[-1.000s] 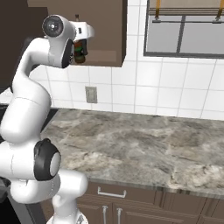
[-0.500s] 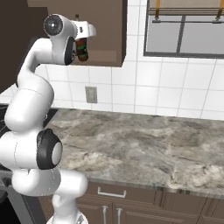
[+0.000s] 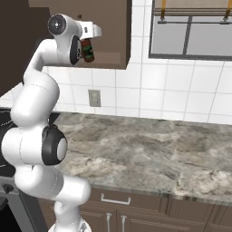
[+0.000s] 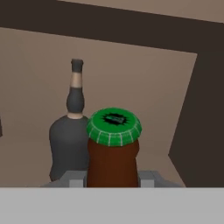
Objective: Sort all alcoholic drinks to one cabinet, and non-alcoholic drinks to the other.
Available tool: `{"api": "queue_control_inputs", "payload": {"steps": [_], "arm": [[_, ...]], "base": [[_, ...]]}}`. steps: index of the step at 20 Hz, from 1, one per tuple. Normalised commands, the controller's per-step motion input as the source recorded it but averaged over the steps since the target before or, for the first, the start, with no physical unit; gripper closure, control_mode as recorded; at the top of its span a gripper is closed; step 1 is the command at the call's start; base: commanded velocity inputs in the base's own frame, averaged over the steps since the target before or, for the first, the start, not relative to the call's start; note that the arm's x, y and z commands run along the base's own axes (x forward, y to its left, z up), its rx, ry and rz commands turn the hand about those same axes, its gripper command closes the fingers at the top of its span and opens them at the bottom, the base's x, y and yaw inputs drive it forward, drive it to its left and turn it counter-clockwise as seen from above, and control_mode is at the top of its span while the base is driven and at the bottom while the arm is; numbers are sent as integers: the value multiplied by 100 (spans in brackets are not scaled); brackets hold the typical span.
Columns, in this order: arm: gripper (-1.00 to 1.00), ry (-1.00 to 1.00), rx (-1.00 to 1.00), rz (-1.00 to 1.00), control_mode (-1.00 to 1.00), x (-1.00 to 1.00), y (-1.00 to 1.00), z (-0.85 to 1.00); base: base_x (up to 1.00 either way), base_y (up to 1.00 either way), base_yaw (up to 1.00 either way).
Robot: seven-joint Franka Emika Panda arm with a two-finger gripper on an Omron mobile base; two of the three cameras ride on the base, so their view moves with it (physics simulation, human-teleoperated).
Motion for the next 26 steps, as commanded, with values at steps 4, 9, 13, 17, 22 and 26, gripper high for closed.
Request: {"api": "queue_control_inputs", "payload": {"steps": [4, 9, 13, 17, 22, 26], "arm": [[100, 7, 0, -2, -100, 28, -11, 0], [100, 8, 3, -1, -100, 20, -10, -2], [100, 2, 5, 0, -100, 18, -7, -2], [100, 0, 8, 0, -100, 16, -7, -4], [100, 1, 9, 0, -100, 14, -8, -8], [100, 0, 7, 0, -100, 12, -6, -10]], "base": [[0, 0, 0], [0, 0, 0], [0, 0, 0], [0, 0, 0], [0, 0, 0], [0, 0, 0]]}}
